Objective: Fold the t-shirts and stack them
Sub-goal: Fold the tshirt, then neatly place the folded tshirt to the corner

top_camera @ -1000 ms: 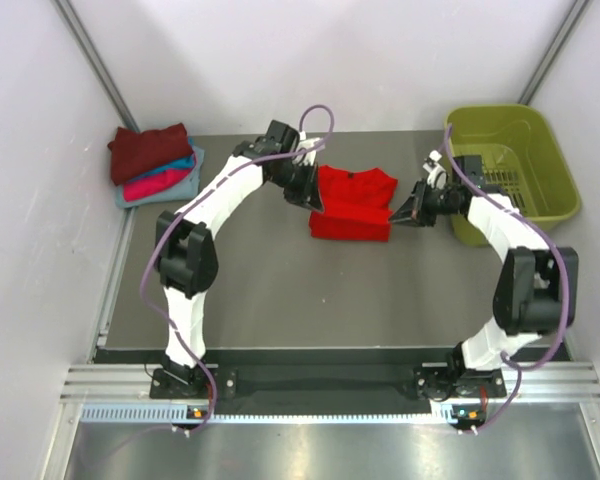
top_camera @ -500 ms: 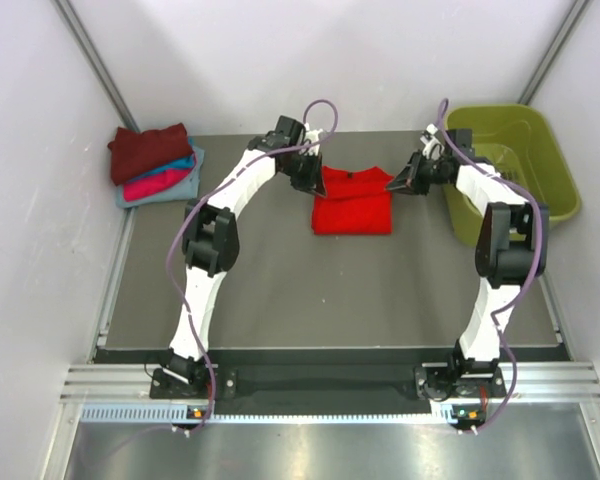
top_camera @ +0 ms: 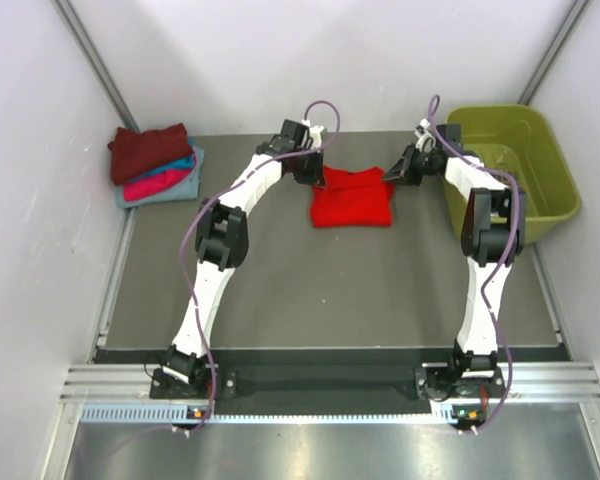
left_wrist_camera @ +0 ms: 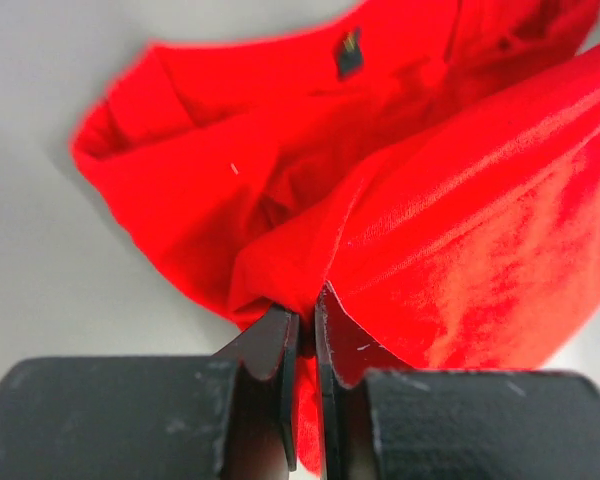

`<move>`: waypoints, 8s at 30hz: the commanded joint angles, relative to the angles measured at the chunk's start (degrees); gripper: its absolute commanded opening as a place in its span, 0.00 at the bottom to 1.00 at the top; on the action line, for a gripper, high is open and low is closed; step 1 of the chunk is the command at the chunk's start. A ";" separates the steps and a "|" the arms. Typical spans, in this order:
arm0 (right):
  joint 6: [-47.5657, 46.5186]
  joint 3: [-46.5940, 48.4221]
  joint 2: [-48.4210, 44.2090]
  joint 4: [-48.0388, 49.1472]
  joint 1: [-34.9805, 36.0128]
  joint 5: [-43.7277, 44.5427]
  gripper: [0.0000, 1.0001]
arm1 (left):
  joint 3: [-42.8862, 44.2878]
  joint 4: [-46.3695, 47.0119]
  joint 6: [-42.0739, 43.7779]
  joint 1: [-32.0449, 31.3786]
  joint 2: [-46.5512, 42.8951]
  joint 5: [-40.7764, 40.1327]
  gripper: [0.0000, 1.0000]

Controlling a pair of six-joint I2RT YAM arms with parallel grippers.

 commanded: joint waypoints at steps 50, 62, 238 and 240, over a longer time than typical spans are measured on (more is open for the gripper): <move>-1.58 13.49 10.35 5.98 7.29 3.51 0.54 | -12.45 7.70 -9.48 4.90 -4.64 7.27 0.84; 0.80 18.95 15.28 8.18 5.96 5.63 0.56 | -7.88 15.07 -15.72 3.93 4.33 13.07 0.82; -18.53 -9.00 -14.95 -0.17 13.26 17.14 1.00 | -20.44 23.43 30.15 18.61 -22.74 -42.91 0.88; -19.15 -9.44 -15.39 -0.35 13.26 17.32 1.00 | -21.41 23.17 30.50 19.05 -22.57 -42.12 0.86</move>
